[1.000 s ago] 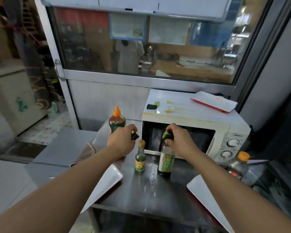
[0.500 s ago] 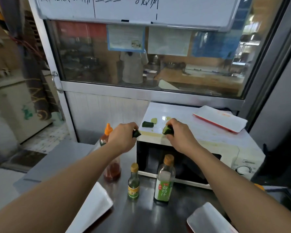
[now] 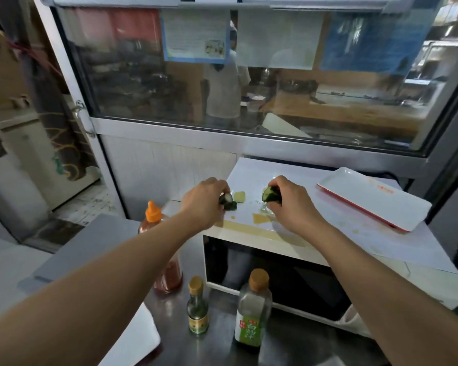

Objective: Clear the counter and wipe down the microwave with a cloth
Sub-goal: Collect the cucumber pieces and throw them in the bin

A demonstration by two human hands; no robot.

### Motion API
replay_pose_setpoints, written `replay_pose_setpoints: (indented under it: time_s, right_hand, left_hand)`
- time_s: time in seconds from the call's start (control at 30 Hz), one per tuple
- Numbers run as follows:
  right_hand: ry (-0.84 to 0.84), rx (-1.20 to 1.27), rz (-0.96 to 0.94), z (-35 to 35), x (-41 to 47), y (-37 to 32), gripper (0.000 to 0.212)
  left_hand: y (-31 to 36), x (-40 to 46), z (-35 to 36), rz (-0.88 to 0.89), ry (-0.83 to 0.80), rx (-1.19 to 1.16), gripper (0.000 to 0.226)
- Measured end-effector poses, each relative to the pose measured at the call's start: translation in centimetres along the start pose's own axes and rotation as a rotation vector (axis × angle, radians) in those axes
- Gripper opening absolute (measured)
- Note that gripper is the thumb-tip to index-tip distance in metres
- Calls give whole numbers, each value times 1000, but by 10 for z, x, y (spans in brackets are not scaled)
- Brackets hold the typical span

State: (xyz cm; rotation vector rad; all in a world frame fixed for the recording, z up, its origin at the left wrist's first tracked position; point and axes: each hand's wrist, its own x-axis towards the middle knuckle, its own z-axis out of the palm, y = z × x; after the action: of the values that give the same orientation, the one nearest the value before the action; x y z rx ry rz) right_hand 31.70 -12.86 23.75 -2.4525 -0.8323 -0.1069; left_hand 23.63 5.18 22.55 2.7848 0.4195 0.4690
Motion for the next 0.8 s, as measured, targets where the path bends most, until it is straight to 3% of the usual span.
replay_pose_setpoints:
  time_s: [0.27, 0.47, 0.8]
  right_hand:
    - [1, 27, 18, 11, 10, 7, 35]
    - [10, 24, 26, 20, 13, 2, 33]
    - [19, 43, 32, 24, 13, 2, 31]
  left_hand:
    - [-6, 10, 13, 95, 5, 149, 26]
    - [-16, 13, 9, 70, -84, 84, 25]
    - [-18, 15, 12, 182, -123, 49, 26]
